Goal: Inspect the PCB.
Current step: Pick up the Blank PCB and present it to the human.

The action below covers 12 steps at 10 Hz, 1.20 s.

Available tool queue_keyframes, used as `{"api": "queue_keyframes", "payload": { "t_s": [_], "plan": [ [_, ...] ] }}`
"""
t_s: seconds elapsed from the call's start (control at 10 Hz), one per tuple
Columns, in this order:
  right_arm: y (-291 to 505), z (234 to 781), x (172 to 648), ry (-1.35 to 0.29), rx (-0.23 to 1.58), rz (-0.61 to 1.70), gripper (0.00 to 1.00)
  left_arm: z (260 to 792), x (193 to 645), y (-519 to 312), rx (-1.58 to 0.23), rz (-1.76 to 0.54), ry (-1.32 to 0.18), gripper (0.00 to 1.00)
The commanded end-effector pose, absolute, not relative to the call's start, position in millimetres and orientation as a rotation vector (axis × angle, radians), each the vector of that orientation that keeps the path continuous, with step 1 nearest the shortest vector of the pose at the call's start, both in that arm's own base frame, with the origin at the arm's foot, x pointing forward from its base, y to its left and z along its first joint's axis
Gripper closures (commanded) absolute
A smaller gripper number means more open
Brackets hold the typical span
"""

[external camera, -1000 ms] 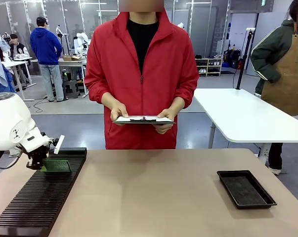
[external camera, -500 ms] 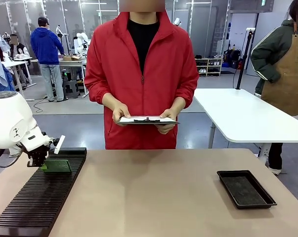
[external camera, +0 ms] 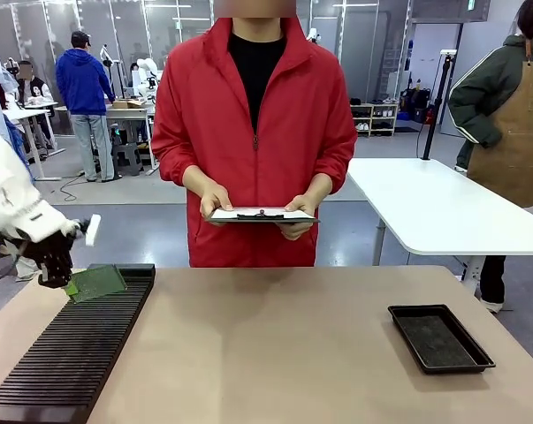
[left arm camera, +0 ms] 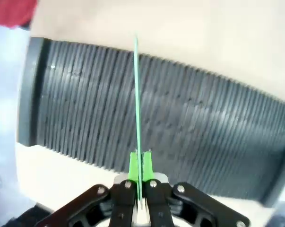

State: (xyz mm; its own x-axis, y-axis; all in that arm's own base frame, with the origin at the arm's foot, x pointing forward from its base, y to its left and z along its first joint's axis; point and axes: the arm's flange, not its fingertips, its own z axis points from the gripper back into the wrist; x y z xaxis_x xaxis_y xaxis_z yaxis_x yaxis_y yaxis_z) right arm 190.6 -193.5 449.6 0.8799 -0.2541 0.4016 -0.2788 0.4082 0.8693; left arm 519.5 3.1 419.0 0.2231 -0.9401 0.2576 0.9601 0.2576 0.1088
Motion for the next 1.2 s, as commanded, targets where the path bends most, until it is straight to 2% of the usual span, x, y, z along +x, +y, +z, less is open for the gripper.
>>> {"api": "queue_keyframes", "payload": {
  "t_s": [0.0, 0.2, 0.3, 0.4, 0.5, 0.6, 0.9, 1.0, 1.1],
  "plan": [
    [-194, 452, 190, -0.541, 1.17, 0.032, 0.0, 427, 512, 32, -0.415, -1.043, -0.35, 1.0],
    [-194, 452, 190, -0.541, 1.17, 0.032, 0.0, 408, 488, 43, -0.745, -0.588, -0.334, 1.0],
    [-194, 452, 190, -0.541, 1.17, 0.032, 0.0, 400, 482, 43, -0.796, -0.536, -0.31, 1.0],
    [-194, 452, 190, -0.541, 1.17, 0.032, 0.0, 398, 480, 42, -0.807, -0.549, -0.323, 1.0],
    [-194, 452, 190, -0.541, 1.17, 0.032, 0.0, 406, 474, 39, -0.685, -0.593, -0.356, 1.0],
    [-194, 452, 190, -0.541, 1.17, 0.032, 0.0, 394, 476, 50, -0.706, -0.714, -0.245, 1.0],
    [-194, 452, 190, -0.541, 1.17, 0.032, 0.0, 393, 475, 48, -0.734, -0.652, -0.259, 0.97],
    [-194, 452, 190, -0.541, 1.17, 0.032, 0.0, 393, 488, 46, -0.944, -0.557, -0.321, 0.97],
    [-194, 452, 190, -0.541, 1.17, 0.032, 0.0, 386, 499, 38, -1.141, -0.5, -0.322, 0.97]
  ]
}}
